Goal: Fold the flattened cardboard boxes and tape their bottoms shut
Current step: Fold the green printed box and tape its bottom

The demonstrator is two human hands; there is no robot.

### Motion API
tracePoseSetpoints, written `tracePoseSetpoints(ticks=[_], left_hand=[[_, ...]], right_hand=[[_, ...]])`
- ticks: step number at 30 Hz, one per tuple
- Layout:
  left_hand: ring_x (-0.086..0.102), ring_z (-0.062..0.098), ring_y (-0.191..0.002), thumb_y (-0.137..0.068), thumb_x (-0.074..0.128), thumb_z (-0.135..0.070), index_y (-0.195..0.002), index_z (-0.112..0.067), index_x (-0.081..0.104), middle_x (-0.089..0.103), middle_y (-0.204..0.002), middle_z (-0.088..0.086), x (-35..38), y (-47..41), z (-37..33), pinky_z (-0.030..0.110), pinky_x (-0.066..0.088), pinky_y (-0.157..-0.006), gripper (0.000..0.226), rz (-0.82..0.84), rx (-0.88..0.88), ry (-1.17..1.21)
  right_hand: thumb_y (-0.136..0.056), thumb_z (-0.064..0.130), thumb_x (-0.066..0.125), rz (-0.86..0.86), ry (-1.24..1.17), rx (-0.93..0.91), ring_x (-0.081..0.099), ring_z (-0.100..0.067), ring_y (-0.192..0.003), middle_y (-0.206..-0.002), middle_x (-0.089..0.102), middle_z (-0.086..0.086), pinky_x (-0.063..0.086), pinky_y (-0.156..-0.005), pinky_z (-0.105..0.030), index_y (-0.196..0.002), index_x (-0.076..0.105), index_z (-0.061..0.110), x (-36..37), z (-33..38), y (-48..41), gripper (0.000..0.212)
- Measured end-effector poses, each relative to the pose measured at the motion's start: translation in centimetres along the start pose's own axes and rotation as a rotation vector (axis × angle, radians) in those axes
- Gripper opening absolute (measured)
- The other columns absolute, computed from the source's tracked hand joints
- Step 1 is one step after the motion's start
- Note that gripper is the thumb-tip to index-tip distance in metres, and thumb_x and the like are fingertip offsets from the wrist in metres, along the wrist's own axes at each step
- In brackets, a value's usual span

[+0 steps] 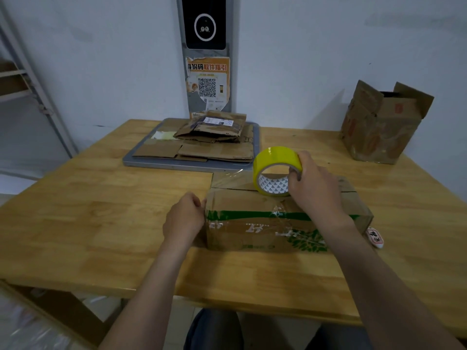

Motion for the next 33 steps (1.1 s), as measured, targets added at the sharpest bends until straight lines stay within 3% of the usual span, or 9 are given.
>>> tracePoseSetpoints(ticks=[4, 7, 10, 14, 19, 20, 22, 25, 33], left_hand=[[0.06, 0.017, -0.08, -0.1, 0.06, -0.02, -0.101, -0.021, 0.062, 0.063, -0.088, -0.007, 1.0, 0.4, 1.2, 0.031, 0.045, -0.063, 0.003, 0.087, -0.013, -0.106], [0.067, 0.013, -0.096, -0.105, 0.054, -0.032, -0.092, -0.033, 0.062, 0.067, -0.091, -0.016, -2.7, 0.6, -1.4, 0.024, 0.047, -0.07, 0.015, -0.077, 0.069, 0.293], [0.07, 0.016, -0.101, -0.1, 0.044, -0.061, -0.082, -0.033, 0.077, 0.078, -0.092, -0.01, -2.0, 1.4, -4.4, 0.041, 0.052, -0.093, 0.047, 0.203, 0.01, 0.615], [0.06, 0.013, -0.101, -0.098, 0.033, -0.074, -0.129, -0.022, 0.068, 0.067, -0.107, -0.008, -0.2, 2.8, -5.3, 0.039, 0.047, -0.089, 0.069, 0.267, 0.003, 0.376], [0.06, 0.014, -0.105, -0.1, 0.03, -0.073, -0.147, -0.018, 0.054, 0.065, -0.119, -0.004, 0.5, 3.0, -4.8, 0.037, 0.047, -0.084, 0.076, 0.334, 0.033, 0.245], [0.058, 0.018, -0.118, -0.101, 0.03, -0.072, -0.154, -0.018, 0.044, 0.061, -0.134, -0.002, 0.3, 2.9, -4.9, 0.04, 0.049, -0.093, 0.077, 0.315, 0.073, 0.153], [0.029, 0.022, -0.153, -0.101, 0.028, -0.07, -0.165, -0.019, 0.017, 0.017, -0.172, -0.001, -0.1, 2.9, -5.8, 0.044, 0.033, -0.117, 0.082, 0.263, 0.224, -0.031], [-0.001, 0.013, -0.159, -0.095, 0.017, -0.073, -0.166, -0.019, 0.002, -0.015, -0.172, -0.009, -0.4, 3.2, -7.1, 0.043, 0.014, -0.126, 0.09, 0.253, 0.412, -0.229], [-0.012, 0.013, -0.158, -0.082, -0.004, -0.078, -0.164, -0.01, 0.0, -0.015, -0.171, 0.002, 0.4, 4.1, -9.0, 0.04, -0.002, -0.126, 0.106, 0.256, 0.54, -0.514]], right_hand=[[-0.102, 0.028, 0.049, -0.016, -0.022, -0.008, 0.046, -0.017, -0.053, -0.064, 0.047, 0.004, 0.023, -0.047, -0.031, -0.116, 0.045, 0.022, 0.0, -0.1, 0.2, 0.015], [-0.102, 0.029, 0.049, -0.017, -0.008, -0.003, 0.046, -0.018, -0.054, -0.064, 0.047, 0.006, 0.024, -0.047, -0.032, -0.118, 0.044, 0.023, 0.0, -0.1, 0.3, 0.018], [-0.102, 0.029, 0.048, -0.025, 0.017, 0.001, 0.044, -0.017, -0.054, -0.063, 0.046, 0.007, 0.023, -0.048, -0.033, -0.117, 0.043, 0.023, -0.1, -0.2, 0.3, 0.017], [-0.102, 0.029, 0.049, -0.02, 0.007, 0.0, 0.042, -0.014, -0.053, -0.063, 0.045, 0.008, 0.023, -0.048, -0.032, -0.119, 0.043, 0.023, 0.0, -0.3, 0.3, 0.019], [-0.103, 0.029, 0.049, -0.021, -0.015, -0.001, 0.042, -0.012, -0.053, -0.063, 0.045, 0.009, 0.022, -0.047, -0.03, -0.121, 0.043, 0.023, 0.0, -0.2, 0.4, 0.021], [-0.103, 0.029, 0.049, -0.017, -0.019, -0.003, 0.043, -0.012, -0.053, -0.064, 0.045, 0.008, 0.022, -0.047, -0.031, -0.122, 0.043, 0.022, 0.1, -0.3, 0.4, 0.021], [-0.103, 0.029, 0.049, -0.007, -0.033, -0.011, 0.044, -0.014, -0.054, -0.064, 0.046, 0.007, 0.023, -0.046, -0.032, -0.122, 0.042, 0.022, 0.0, -0.2, 0.5, 0.021], [-0.102, 0.025, 0.051, 0.0, -0.072, -0.029, 0.047, -0.016, -0.054, -0.065, 0.048, 0.005, 0.026, -0.045, -0.033, -0.12, 0.044, 0.02, 0.0, 0.0, 0.5, 0.02], [-0.1, 0.019, 0.054, 0.033, -0.176, -0.046, 0.051, -0.015, -0.052, -0.064, 0.051, 0.003, 0.027, -0.044, -0.031, -0.117, 0.043, 0.023, 0.4, 0.3, 0.6, 0.021]])
Point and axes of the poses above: each hand's wrist, its own y-axis away from the middle knuckle, its own x-axis out of the palm, z = x × y, the point moved 9 cm from there along -y, towards the middle knuckle
